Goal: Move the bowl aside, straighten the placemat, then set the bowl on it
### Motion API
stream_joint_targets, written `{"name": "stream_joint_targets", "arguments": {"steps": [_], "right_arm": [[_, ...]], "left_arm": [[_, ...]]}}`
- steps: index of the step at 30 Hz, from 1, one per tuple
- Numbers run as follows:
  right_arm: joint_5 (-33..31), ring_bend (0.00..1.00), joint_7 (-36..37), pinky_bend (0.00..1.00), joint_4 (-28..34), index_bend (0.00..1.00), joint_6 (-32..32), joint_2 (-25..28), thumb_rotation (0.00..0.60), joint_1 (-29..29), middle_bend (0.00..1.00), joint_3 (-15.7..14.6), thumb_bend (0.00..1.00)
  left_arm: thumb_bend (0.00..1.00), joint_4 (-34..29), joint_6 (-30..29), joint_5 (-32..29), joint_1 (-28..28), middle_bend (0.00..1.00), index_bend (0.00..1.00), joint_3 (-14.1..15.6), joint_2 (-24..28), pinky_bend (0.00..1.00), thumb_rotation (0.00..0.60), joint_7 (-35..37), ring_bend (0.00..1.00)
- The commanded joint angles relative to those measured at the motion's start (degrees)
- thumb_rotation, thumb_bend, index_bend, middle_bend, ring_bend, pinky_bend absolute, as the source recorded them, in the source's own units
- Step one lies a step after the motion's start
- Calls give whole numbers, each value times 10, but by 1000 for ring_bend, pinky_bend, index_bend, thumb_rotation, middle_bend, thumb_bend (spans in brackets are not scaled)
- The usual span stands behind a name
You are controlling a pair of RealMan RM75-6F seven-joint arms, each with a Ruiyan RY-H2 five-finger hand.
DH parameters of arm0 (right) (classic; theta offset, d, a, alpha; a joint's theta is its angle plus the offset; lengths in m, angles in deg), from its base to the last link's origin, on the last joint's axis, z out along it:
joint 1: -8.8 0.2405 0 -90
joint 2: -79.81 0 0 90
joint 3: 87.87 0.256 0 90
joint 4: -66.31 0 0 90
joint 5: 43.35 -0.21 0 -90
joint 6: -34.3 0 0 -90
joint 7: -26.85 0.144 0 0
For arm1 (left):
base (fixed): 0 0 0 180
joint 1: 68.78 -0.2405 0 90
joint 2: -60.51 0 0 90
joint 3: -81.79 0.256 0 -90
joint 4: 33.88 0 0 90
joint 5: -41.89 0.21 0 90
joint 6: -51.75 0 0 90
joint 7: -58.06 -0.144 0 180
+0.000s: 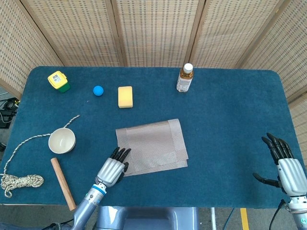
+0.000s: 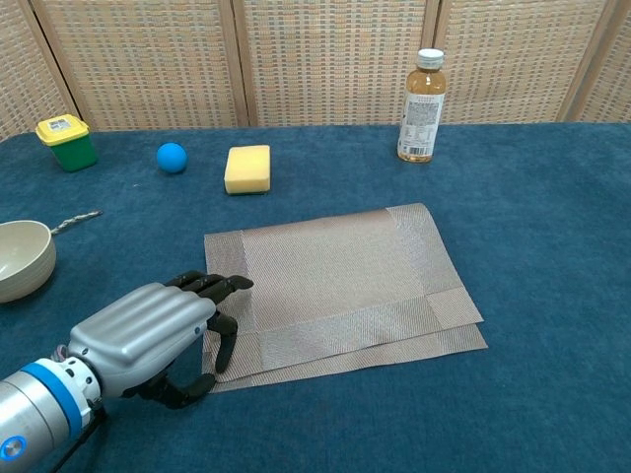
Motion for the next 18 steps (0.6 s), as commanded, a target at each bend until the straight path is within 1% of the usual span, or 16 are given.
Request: {"name": "stream_joint_targets", "arguments": {"steps": [1, 10, 18], "right_arm": [[1, 0, 0, 0, 0, 0, 0, 0, 600, 0, 0, 0, 148], [2, 0, 1, 0, 1, 0, -1, 1, 600, 0, 0, -1, 148], [1, 0, 2, 0, 1, 0, -1, 1, 600, 0, 0, 0, 148]], "left_arm": [[451, 1, 2, -2, 1, 0, 526, 0, -1, 0, 600, 0, 0], [517, 3, 0, -3, 2, 0, 567, -1, -2, 0, 600, -1, 0], [517, -5, -9, 3, 2, 0, 550, -4, 6, 0, 600, 4, 0]]}}
